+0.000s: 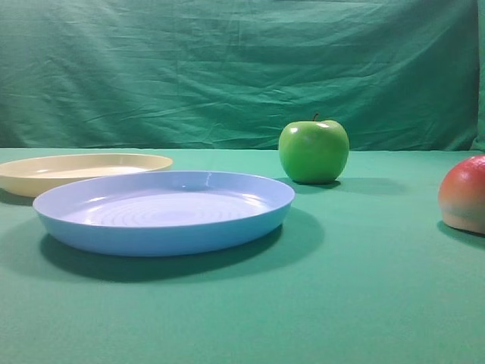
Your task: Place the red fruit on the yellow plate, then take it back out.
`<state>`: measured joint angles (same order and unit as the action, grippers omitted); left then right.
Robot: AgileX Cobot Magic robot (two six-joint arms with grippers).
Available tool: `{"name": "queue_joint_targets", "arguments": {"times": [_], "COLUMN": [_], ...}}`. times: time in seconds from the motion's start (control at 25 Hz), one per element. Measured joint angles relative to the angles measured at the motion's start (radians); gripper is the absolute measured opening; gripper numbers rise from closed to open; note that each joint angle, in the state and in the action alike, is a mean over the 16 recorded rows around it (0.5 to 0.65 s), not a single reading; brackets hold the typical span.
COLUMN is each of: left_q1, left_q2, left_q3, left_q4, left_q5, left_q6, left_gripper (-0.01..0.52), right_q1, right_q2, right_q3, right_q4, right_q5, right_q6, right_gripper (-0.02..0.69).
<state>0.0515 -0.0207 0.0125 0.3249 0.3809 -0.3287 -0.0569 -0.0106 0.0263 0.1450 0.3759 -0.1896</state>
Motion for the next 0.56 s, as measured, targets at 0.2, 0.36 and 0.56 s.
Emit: {"name": "queue_joint_targets", "arguments": {"times": [0.2,0.36,0.56], "left_q1": [0.000,0.000,0.000], "left_q2": [0.000,0.000,0.000], "left_q3": [0.000,0.000,0.000], "left_q4": [0.000,0.000,0.000], "left_q5": [0.000,0.000,0.000], "left_q6": [0.000,0.000,0.000], "left_gripper": [0.000,0.000,0.000], "right_q1": [0.000,0.000,0.000], "right_q2": [0.000,0.000,0.000], "right_q3": [0.000,0.000,0.000], "right_q4": [0.000,0.000,0.000], "right_q5": [0.000,0.000,0.000], "right_q6": [0.000,0.000,0.000], "right_gripper": [0.000,0.000,0.000]}}
